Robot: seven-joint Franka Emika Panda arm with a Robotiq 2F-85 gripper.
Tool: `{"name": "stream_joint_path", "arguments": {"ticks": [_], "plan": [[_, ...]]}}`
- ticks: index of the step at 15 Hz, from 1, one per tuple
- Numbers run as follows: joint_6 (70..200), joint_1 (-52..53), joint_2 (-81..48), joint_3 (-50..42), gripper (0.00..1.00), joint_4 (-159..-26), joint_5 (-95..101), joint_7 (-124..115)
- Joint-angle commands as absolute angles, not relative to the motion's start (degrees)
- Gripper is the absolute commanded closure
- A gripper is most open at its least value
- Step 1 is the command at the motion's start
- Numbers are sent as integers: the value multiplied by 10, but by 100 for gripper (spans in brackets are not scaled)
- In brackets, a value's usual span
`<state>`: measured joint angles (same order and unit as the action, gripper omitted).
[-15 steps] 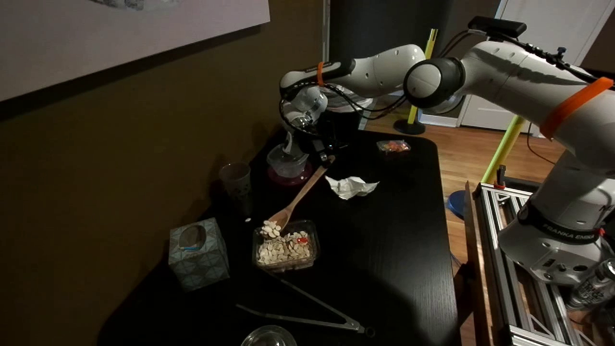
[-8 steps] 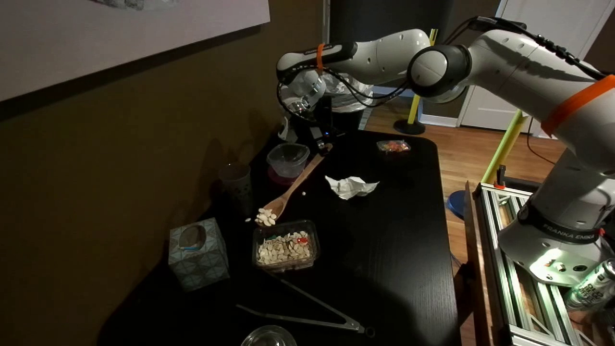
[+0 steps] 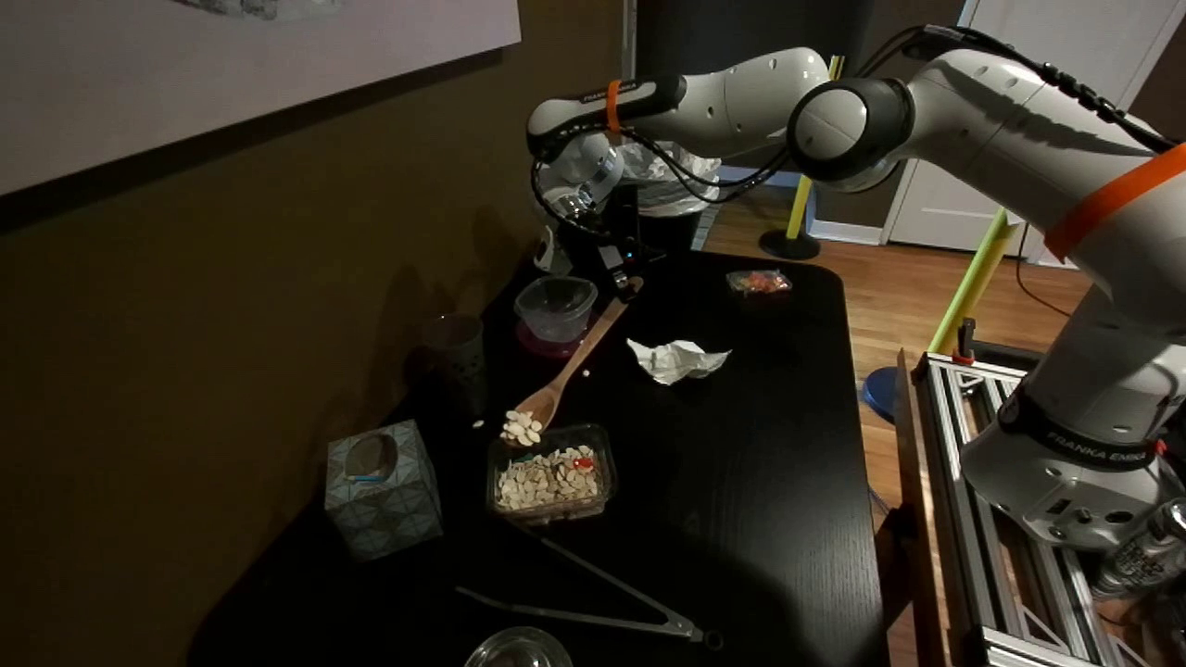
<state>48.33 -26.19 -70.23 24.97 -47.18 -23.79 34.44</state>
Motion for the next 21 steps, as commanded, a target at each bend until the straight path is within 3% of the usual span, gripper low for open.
{"name": "stream_joint_path", "arguments": {"ticks": [1, 8, 9, 21], "plan": [[483, -262, -702, 250, 87, -472, -238, 344], [483, -262, -702, 249, 87, -472, -238, 344], [483, -262, -702, 249, 97, -472, -238, 344], [593, -261, -665, 245, 97, -607, -243, 356]]}}
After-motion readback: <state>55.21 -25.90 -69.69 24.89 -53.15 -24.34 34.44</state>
